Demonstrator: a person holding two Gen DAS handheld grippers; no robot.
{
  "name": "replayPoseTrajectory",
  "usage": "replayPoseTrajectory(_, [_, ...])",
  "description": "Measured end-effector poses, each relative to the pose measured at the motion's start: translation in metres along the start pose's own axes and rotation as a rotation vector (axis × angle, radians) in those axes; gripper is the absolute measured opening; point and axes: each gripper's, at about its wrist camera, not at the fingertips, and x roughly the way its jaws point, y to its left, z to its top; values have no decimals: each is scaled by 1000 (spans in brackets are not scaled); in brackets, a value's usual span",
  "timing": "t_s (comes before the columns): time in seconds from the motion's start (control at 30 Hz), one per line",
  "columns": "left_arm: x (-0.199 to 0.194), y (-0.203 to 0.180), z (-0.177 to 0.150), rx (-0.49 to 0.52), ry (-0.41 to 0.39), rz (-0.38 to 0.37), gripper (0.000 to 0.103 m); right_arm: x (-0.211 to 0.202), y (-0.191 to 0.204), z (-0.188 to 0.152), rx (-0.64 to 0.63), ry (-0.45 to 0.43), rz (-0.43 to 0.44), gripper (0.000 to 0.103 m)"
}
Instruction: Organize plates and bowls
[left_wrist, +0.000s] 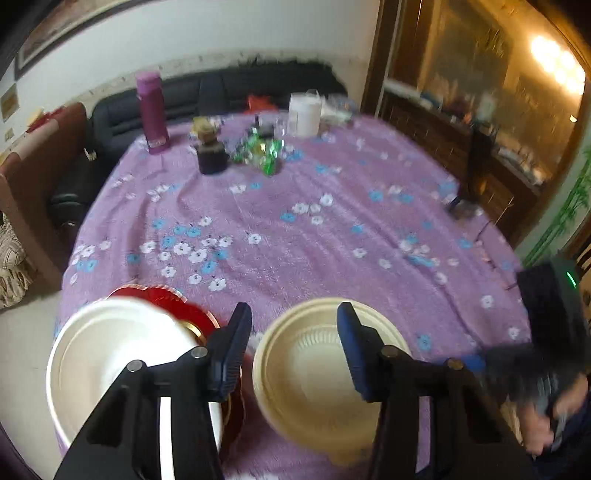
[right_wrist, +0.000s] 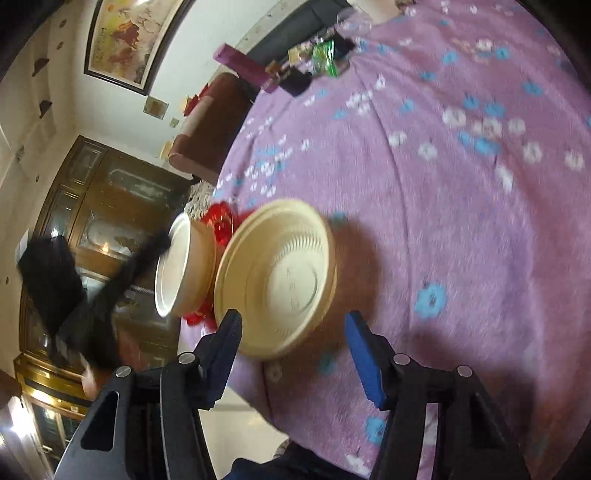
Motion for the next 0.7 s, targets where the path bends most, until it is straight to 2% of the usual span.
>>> replayPoseTrajectory(0.03, [9, -1, 6, 7, 30, -4, 47, 3, 0, -4, 4, 12, 2, 63])
replayPoseTrajectory(0.1, [27, -3, 14, 24, 65, 37, 47, 8, 0, -10, 6, 30, 3, 63])
replayPoseTrajectory(0.17, [52, -9, 18, 65, 144, 55, 47, 15, -1, -14, 15, 46, 4, 63])
replayPoseTrajectory(0.23, [74, -7, 15, 45, 208, 72, 47, 25, 0, -16, 16, 68, 8, 63])
replayPoseTrajectory(0.3, [86, -6, 9, 34, 252, 54, 47, 32, 2, -18, 13, 85, 11, 63])
replayPoseTrajectory(0.37, [88, -8, -1, 37, 273, 55, 47, 39, 4, -19, 14, 100, 26, 62])
replayPoseTrajectory(0.4, [87, -11, -5, 46, 275, 46, 47, 40, 4, -18, 17, 97, 25, 58])
replayPoseTrajectory(0.43, [82, -15, -10, 55, 271, 37, 49, 39, 4, -16, 17, 89, 22, 49])
replayPoseTrajectory(0.47, [79, -18, -12, 60, 263, 47, 49, 38, 4, -12, 12, 80, 16, 46])
replayPoseTrajectory(0.57, [69, -23, -21, 40, 249, 13, 51, 22, -3, 5, 24, 11, -38, 46])
replayPoseTrajectory(0.7, [63, -42, -31, 41, 228, -65, 51, -12, -11, 37, 15, -147, -101, 46])
